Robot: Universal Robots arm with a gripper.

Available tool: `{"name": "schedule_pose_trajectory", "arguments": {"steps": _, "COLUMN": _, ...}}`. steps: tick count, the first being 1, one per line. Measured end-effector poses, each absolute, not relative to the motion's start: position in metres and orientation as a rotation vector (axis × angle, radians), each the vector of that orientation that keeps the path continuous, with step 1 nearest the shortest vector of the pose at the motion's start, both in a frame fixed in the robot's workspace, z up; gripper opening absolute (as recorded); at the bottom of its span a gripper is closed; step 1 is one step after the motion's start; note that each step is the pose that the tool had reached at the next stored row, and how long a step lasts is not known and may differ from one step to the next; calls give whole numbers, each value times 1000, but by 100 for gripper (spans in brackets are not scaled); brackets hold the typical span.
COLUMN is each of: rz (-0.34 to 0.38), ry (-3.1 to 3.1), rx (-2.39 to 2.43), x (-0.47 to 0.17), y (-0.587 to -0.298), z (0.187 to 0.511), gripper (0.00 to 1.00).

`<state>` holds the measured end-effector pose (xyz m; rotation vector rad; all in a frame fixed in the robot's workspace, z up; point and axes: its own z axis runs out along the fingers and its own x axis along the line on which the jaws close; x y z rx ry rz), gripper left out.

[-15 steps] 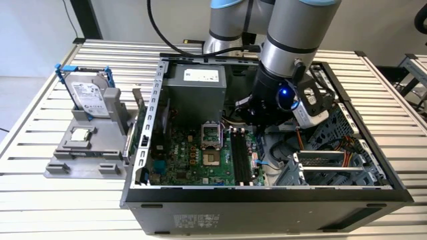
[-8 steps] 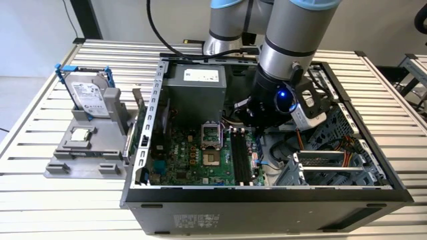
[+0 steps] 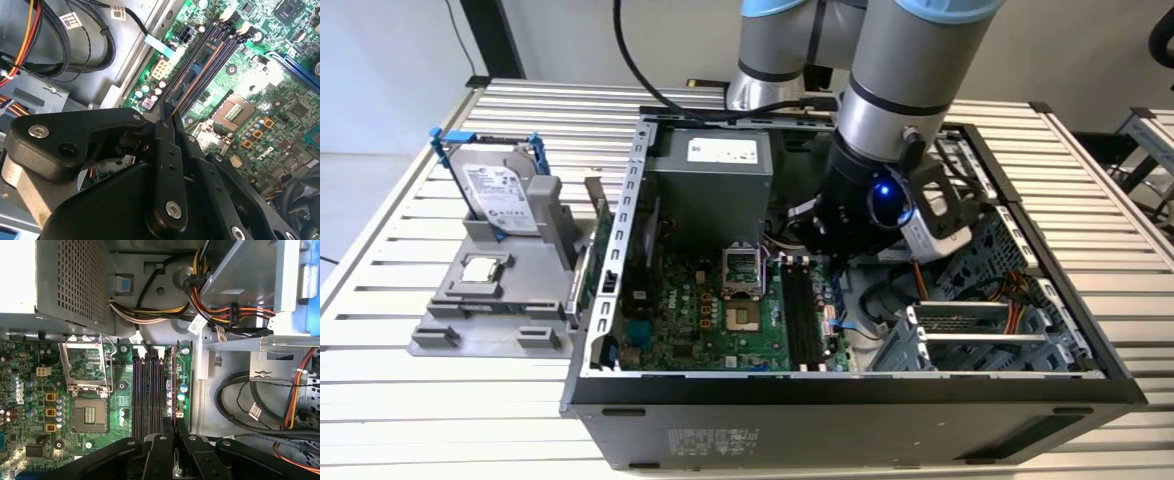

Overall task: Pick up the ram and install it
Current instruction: 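Insert the ram into the slot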

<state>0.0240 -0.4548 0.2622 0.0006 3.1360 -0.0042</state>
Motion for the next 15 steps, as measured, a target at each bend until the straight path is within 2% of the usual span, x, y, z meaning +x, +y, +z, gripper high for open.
{"name": "schedule_pose_trajectory", "arguments": {"steps": 15, "rz": -4, "ry": 3136, "rx": 1, "x": 22, "y": -455, "z": 245, "gripper": 0}}
